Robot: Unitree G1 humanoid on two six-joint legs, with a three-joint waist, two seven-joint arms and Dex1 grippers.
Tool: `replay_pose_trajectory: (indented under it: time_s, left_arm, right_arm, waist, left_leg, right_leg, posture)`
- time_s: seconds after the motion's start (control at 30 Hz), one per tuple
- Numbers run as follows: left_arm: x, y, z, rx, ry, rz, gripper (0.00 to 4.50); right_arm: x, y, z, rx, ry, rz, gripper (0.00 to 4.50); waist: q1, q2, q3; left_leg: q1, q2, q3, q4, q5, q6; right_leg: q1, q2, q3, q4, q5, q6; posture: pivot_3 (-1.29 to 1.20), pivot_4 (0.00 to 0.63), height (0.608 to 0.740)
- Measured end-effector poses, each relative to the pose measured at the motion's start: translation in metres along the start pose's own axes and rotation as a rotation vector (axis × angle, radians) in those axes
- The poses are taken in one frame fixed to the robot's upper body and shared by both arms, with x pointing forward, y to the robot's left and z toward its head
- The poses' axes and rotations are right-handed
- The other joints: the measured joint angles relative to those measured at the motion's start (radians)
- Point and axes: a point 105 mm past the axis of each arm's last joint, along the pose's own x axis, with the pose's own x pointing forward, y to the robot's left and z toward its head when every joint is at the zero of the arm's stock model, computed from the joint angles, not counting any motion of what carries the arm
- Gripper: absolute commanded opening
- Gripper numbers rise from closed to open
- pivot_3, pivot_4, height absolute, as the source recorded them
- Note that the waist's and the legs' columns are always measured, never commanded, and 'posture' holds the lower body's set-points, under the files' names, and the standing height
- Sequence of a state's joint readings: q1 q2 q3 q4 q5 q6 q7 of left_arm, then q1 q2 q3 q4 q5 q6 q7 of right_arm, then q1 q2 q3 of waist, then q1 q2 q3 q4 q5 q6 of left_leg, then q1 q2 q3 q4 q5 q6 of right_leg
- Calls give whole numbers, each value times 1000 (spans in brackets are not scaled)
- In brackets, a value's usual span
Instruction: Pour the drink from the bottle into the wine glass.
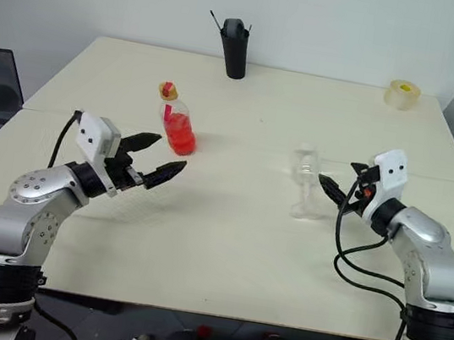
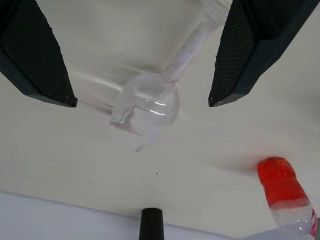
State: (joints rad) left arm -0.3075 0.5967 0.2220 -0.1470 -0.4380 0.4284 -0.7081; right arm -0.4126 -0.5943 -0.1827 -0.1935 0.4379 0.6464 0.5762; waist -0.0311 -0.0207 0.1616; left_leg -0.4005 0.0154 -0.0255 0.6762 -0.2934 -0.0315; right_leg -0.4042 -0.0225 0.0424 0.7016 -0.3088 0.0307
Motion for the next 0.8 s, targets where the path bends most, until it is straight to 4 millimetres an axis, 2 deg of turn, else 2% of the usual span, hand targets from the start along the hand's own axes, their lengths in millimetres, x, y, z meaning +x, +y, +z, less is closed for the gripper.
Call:
replay_pose_trajectory:
  time_s: [0.17,0.3,0.37,0.47,0.6,0.67,0.8]
  left_arm:
    - [-6,15,3,0,-26,99,4456]
    - [-6,25,-5,-13,-8,170,4456]
    - [0,30,-9,3,12,215,4456]
    - [13,40,-15,40,57,291,4456]
    - [33,38,-22,-4,64,326,4456]
    - [39,37,-24,-11,68,335,4456]
    - [43,42,-31,-30,87,393,4456]
  right_arm:
    - [-1,0,0,8,5,6,4500]
    - [2,8,0,20,4,33,4500]
    - [6,18,4,25,-1,71,4500]
    - [18,46,16,15,-26,170,4500]
    - [31,78,30,2,-56,274,4500]
    - [33,86,30,2,-57,297,4500]
    - [34,89,29,5,-53,303,4500]
  waist:
    - [0,0,0]
    - [1,0,0]
    - [2,0,0]
    - [0,0,0]
    - [2,0,0]
    - [2,0,0]
    - [2,0,0]
  left_leg:
    - [0,0,0,0,0,0]
    - [0,0,0,0,0,0]
    - [0,0,0,0,0,0]
    - [0,0,0,0,0,0]
    - [-1,0,-1,1,0,0]
    - [-1,-1,-1,1,0,0]
    - [-1,-1,-1,1,0,0]
  right_leg:
    - [0,0,0,0,0,0]
    - [0,0,0,0,0,0]
    - [0,0,0,0,0,0]
    - [0,0,-1,0,0,0]
    - [0,0,-1,0,0,0]
    - [0,0,-2,0,0,0]
    - [0,-1,-1,0,0,0]
  posture:
    - [0,150,740]
    - [0,150,740]
    - [0,150,740]
    - [0,150,740]
    - [0,150,740]
    - [0,150,740]
    - [0,150,740]
